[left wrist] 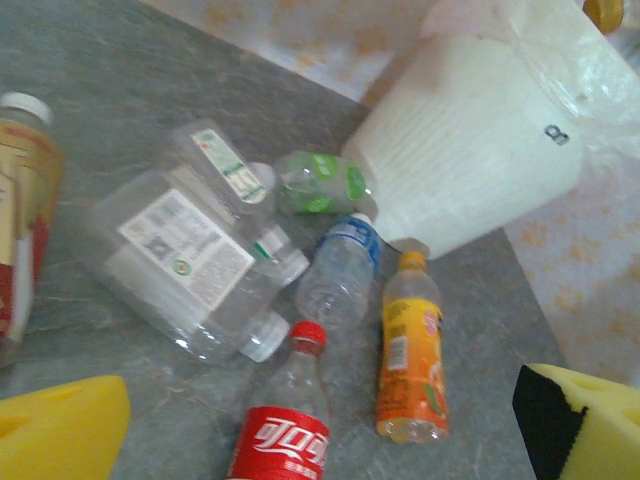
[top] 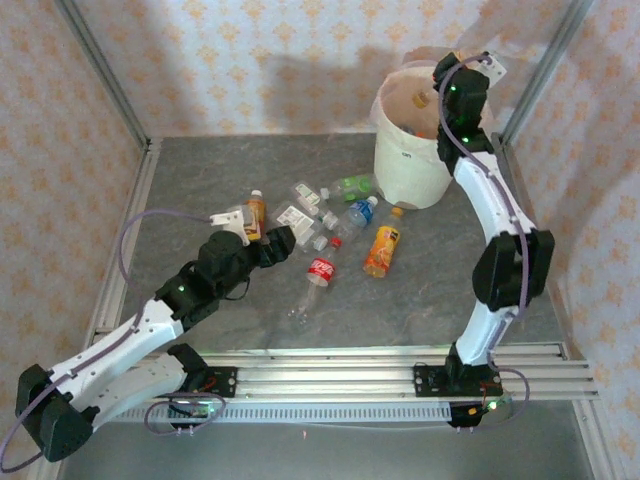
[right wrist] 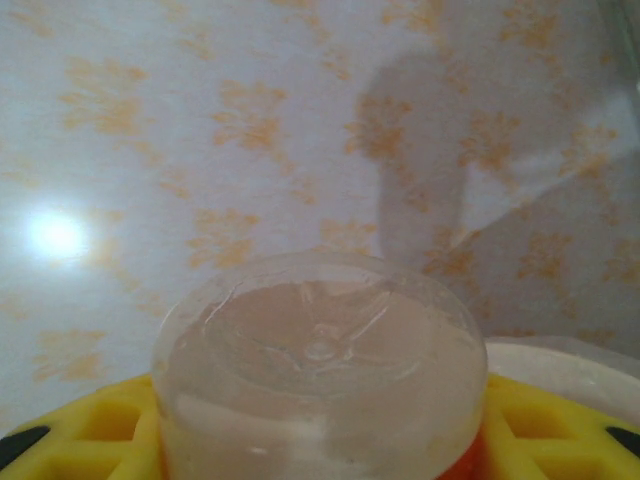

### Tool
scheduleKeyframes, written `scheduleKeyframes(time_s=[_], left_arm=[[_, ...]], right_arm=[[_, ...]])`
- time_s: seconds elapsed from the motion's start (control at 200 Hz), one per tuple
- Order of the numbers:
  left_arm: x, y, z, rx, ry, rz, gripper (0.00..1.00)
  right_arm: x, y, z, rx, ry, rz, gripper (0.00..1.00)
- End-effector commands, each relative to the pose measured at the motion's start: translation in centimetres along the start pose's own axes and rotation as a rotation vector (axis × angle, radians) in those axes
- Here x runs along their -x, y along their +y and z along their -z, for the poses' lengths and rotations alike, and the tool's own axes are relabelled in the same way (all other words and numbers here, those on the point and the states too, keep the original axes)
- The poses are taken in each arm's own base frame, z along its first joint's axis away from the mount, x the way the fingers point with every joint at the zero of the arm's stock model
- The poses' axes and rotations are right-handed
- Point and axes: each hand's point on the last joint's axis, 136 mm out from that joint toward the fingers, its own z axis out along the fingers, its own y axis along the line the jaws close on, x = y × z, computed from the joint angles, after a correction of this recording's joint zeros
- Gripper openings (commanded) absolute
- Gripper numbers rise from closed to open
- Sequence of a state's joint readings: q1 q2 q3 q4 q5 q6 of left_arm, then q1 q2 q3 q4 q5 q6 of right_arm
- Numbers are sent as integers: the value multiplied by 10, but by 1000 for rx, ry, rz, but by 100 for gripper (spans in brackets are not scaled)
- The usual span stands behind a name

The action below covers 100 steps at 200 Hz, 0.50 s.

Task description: Put the plastic bottles in the bin

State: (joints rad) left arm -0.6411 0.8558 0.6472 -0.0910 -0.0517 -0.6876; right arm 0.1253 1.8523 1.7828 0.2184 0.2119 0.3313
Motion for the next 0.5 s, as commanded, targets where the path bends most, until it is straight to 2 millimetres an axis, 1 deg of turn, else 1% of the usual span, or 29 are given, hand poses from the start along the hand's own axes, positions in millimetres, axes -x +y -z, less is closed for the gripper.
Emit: scheduleKeyframes(time_s=[0.0, 0.085, 0.19, 0.275, 0.32, 0.355, 0.385, 0.4, 0.495], left_arm=[[2, 27, 5, 111, -55, 29, 100], [1, 35, 6, 141, -68, 45, 100], [1, 44, 9, 171, -83, 64, 100], [-1, 50, 11, 189, -92, 69, 100], [-1, 53, 13, 199, -96, 71, 100], [-1, 56, 14, 206, -99, 71, 100], [-1, 58, 15, 212, -100, 72, 100], [-1, 59, 15, 216, -100, 72, 100], [-2, 64, 16, 227, -109, 81, 100]], right_arm=[[29, -3, -16, -83, -135, -17, 40], [16, -16, -29, -160, -136, -34, 46], [4, -29, -37, -216, -145, -42, 54], [-4, -33, -42, -239, -128, -28, 65], [-8, -32, -44, -236, -109, -7, 73], [-11, -30, -46, -225, -91, 16, 84], [-13, -28, -46, -217, -76, 35, 97], [-13, -28, -46, -215, -70, 42, 100], [-11, -28, -43, -226, -50, 73, 99]])
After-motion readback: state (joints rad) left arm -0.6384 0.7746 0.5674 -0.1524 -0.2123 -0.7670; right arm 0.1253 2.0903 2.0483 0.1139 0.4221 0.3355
